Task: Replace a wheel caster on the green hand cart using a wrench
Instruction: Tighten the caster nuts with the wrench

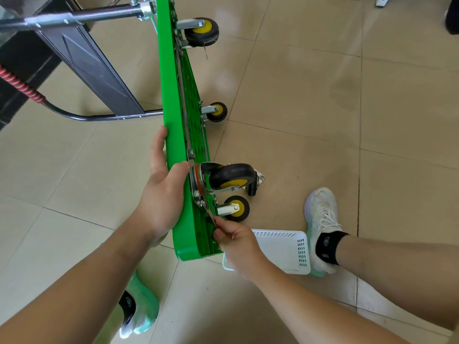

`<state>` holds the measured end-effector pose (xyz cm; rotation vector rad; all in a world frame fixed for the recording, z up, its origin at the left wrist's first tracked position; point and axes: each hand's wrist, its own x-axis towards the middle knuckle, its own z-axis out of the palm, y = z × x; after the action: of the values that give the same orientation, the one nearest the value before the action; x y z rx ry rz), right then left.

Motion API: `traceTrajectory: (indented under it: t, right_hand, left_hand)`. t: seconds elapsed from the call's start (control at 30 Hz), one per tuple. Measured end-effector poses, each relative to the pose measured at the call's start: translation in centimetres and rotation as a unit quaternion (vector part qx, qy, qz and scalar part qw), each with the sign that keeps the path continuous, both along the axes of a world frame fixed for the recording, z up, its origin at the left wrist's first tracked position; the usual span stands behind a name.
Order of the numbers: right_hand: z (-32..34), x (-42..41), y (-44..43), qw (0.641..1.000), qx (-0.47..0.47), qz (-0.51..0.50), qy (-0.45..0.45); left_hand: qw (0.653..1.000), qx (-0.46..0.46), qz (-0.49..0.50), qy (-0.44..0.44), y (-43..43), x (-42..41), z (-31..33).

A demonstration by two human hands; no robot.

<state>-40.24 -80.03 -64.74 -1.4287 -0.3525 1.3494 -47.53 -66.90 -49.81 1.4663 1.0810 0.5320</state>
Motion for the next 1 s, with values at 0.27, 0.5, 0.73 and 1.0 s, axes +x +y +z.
traceTrajectory:
  t: [0.27,0.5,0.73,1.0]
  right_hand:
    - [2.0,-2.1,-0.4,0.997,-0.032,-0.067,-0.037]
    - [4.5,-2.5,-1.1,0.992,-0.084,-0.077,-0.051]
    - [6.0,-2.7,-1.3,0.990,-0.116,-0.065,-0.054]
    - [7.1,-1.7,-1.6,0.991,-0.129,-0.021,-0.033]
  left_hand:
    - [1.000,-0.008,-0.005,-0.012,0.2,-0.2,-0.3]
    - [1.000,-0.001,-0.004,-0.018,0.3,-0.2,-0.7]
    - [1.000,-0.016,-0.014,-0.023,0.3,-0.5,-0.6]
    - [0.999,-0.043,-0.002,-0.028,0.4,-0.4,-0.6]
